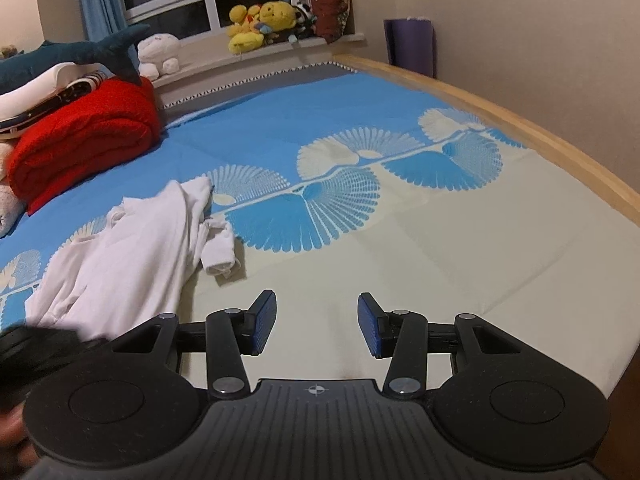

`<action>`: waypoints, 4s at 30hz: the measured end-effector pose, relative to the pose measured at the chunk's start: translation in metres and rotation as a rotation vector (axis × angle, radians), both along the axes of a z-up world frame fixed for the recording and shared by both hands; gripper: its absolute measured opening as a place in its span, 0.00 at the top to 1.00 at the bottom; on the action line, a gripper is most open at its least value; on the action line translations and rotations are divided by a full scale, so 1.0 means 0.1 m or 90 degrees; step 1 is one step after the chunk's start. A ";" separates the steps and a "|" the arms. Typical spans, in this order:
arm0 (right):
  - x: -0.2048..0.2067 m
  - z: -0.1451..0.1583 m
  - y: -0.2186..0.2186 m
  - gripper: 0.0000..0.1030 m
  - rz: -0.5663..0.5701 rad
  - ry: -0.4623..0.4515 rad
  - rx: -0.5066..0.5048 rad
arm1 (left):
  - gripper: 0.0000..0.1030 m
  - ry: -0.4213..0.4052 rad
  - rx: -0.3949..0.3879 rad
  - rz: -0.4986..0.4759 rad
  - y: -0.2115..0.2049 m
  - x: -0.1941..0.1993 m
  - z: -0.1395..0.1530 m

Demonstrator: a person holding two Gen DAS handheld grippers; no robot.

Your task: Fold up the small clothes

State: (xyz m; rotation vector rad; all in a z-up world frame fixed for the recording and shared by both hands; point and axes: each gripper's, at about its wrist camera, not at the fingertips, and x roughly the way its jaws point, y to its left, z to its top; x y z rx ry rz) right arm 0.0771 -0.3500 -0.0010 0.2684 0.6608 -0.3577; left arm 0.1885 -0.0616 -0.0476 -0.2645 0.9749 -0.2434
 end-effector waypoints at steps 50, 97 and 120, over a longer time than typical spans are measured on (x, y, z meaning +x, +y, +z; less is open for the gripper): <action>0.10 -0.14 -0.43 0.95 0.266 0.089 0.347 | 0.97 0.119 0.076 -0.071 2.75 -0.77 -0.08; 2.22 -1.26 -0.72 0.97 -0.045 0.081 0.490 | 0.80 0.119 0.217 -0.096 1.27 0.14 -0.14; 1.23 -1.07 -2.78 1.00 -0.365 -0.084 0.158 | 0.80 0.115 0.216 -0.112 1.04 0.34 -0.19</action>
